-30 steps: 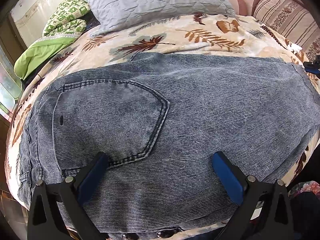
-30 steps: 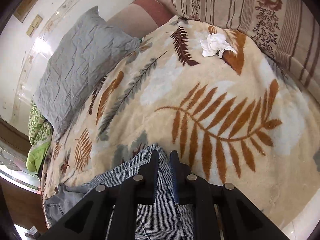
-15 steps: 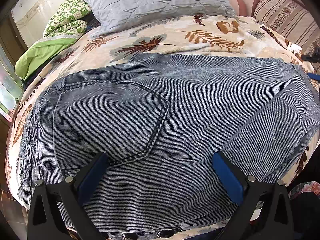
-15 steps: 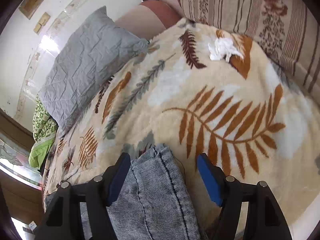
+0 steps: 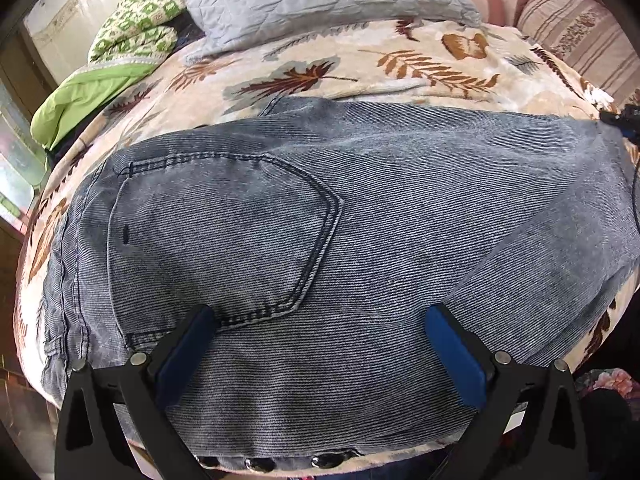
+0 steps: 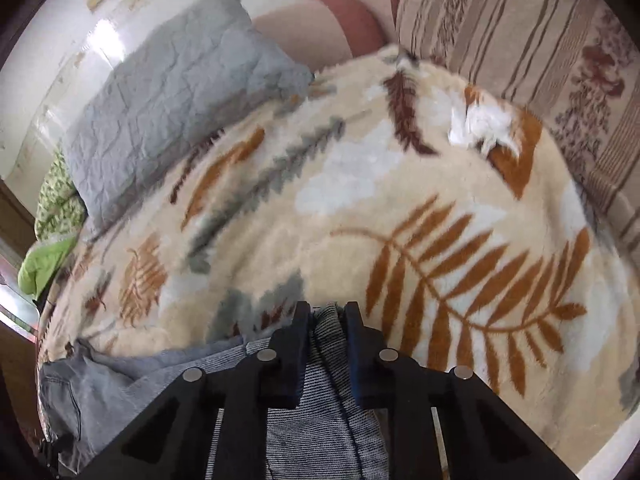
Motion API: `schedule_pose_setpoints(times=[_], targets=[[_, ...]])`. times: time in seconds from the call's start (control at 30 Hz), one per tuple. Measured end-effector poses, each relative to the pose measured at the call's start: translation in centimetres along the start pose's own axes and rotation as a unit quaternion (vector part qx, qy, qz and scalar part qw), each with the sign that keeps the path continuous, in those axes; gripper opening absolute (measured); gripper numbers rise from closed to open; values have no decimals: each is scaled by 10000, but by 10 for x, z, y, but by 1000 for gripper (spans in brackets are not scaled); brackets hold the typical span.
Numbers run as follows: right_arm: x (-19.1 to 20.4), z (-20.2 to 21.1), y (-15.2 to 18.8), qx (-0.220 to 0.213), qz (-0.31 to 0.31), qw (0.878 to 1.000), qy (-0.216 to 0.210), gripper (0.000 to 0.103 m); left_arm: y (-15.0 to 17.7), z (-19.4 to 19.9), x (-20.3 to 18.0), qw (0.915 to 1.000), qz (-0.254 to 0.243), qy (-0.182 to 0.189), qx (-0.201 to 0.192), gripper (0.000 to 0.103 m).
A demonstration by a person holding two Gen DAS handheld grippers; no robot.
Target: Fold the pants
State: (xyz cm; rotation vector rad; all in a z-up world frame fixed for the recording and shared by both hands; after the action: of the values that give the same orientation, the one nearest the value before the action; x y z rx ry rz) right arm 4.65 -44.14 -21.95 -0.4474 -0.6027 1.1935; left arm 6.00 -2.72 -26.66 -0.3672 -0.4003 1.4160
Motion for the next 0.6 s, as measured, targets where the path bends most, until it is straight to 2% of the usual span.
schedule_pose_setpoints(times=[0.07,0.23,0.3,0.4,0.47,0.53,0.57,0.6], targets=[[5,3,-4,-123,175,9997,78,18,-1,4,-2,9999,15,-95,-48,103],[4,-6,-7,-14,175,9996,211,17,-6,29,-12,9978,-88,35,-651,103],[2,-12,-6,83,181,9995,247,17,-5,27,-19,9980,-214,99,-581,103],[0,-26,-1,356,196,9986,333,18,5,4,-22,9994,-330,-10,-79,103],[-8,-25,-1,402,-118,9990,139,23,8,3,-16,9998,-58,187,-53,103],[-20,-21,1,467,-547,9974,57,42,9,3,-15,9997,-72,227,46,103],[-27,-15,2,428,-784,9960,59,48,10,3,-15,9997,-99,208,49,103],[-34,-7,3,290,-952,9949,132,51,11,4,-14,9997,-99,197,55,103]])
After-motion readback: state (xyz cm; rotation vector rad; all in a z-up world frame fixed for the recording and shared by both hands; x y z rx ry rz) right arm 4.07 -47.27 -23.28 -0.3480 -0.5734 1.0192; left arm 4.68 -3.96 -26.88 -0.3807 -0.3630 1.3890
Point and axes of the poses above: each gripper's, at about its wrist camera, not at the fingertips, and z roughly against the way its jaws point, x to its left, y to its underside, the point moved 5 cm from there along -z, roughly the way its jaws point, and after that the axes turned 12 degrees about z, right-handed, at the moved point
